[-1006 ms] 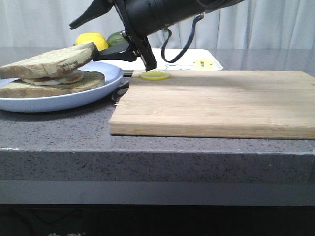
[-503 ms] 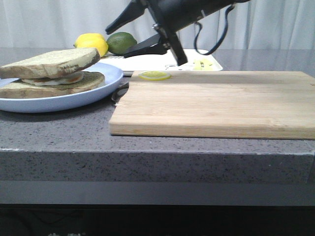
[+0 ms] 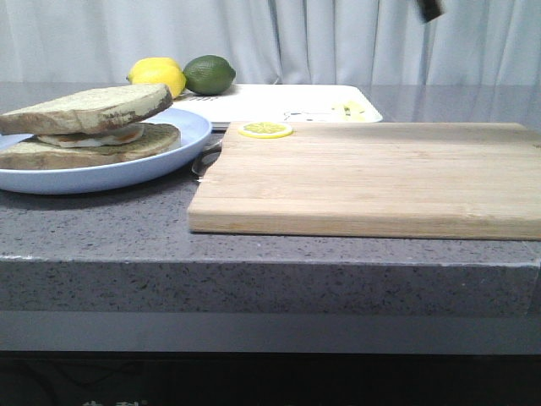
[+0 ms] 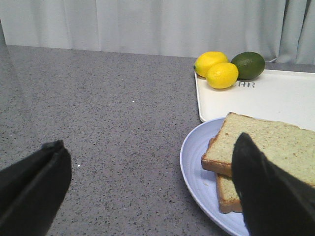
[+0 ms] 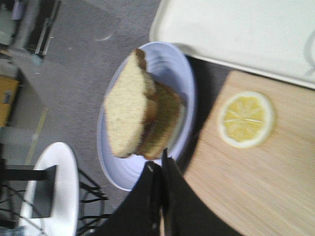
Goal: Place bread and move sandwich to tray
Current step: 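Raise the right gripper and withdraw it from the plate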
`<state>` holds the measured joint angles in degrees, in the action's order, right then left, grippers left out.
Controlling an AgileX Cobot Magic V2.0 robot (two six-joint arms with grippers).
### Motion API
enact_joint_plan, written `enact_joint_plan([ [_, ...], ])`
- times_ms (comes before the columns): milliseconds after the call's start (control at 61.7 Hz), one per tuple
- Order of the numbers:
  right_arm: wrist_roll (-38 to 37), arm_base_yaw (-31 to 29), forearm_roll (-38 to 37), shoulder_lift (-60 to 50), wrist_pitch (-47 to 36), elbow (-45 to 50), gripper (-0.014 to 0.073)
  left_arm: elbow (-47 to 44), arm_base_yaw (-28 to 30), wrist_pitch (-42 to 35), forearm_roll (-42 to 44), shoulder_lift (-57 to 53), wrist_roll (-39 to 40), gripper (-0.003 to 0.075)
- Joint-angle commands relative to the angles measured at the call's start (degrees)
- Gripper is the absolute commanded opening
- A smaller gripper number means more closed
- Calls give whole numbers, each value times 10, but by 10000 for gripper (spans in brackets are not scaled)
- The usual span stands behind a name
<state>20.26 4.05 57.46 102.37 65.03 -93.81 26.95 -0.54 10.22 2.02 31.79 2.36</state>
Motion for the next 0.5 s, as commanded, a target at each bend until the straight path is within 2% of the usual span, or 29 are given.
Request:
enact_joint_plan([
  [0,-19,-32,-89,-65,8,-19,-62,20,-1,-48,-6,5,6,638],
  [146,-110,-48,-359,-117,3,-19,-62,20,-1,-47,-6,5,6,638],
  [227,-151,-50,-458,-148,1,-15,-62,20,-1,-47,-6,5,6,638],
  [341,-171,-50,-516,-193,-28,12,-62,20,-1,-47,-6,5,6,638],
  [487,-171,-50,-516,-282,-134,111,-62,20,-1,-47,-6,5,6,638],
])
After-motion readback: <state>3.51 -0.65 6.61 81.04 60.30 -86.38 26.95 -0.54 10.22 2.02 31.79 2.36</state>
